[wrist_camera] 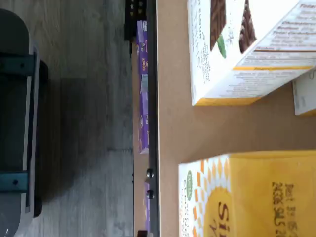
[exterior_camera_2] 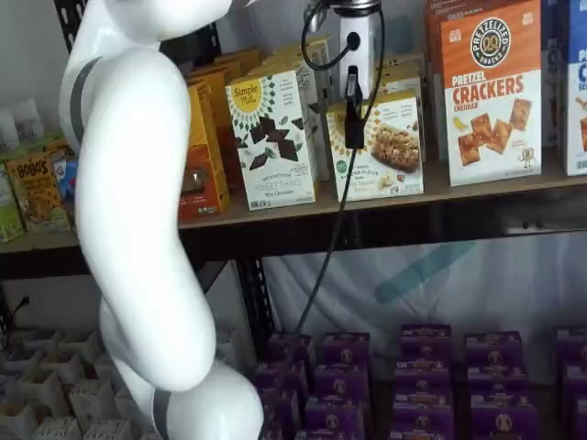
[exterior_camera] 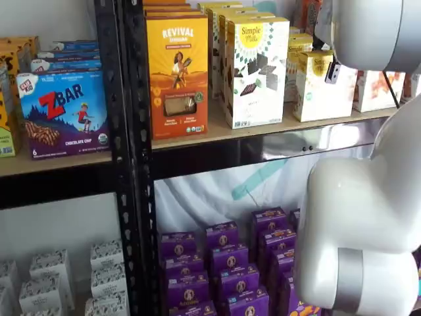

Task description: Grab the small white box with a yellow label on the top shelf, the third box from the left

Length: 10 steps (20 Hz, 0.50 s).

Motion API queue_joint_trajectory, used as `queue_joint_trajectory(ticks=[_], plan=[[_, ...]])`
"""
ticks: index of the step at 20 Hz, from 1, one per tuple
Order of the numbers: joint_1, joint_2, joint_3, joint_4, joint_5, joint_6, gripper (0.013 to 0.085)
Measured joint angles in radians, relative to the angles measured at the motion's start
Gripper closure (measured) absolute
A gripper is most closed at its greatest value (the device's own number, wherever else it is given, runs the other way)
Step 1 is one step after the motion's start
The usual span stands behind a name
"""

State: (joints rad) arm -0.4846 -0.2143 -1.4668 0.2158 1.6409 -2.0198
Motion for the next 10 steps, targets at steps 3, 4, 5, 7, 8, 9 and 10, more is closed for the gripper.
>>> queue_joint_trajectory(ticks=[3,4,5,7,8,9,10], plan=[[0.003,0.003,-0.002,-0.005,0.0,0.002,0.025],[0.004,0.005,-0.004,-0.005,0.002,0.003,0.025],[0.004,0.007,-0.007,-0.005,0.004,0.003,0.025],[0.004,0.012,-0.013,-0.005,0.01,0.004,0.025],[0.004,0.014,-0.016,-0.005,0.013,0.004,0.025],[0.004,0.015,-0.019,-0.007,0.015,0.004,0.025],[0.005,0.016,-0.021,-0.009,0.016,0.005,0.025]])
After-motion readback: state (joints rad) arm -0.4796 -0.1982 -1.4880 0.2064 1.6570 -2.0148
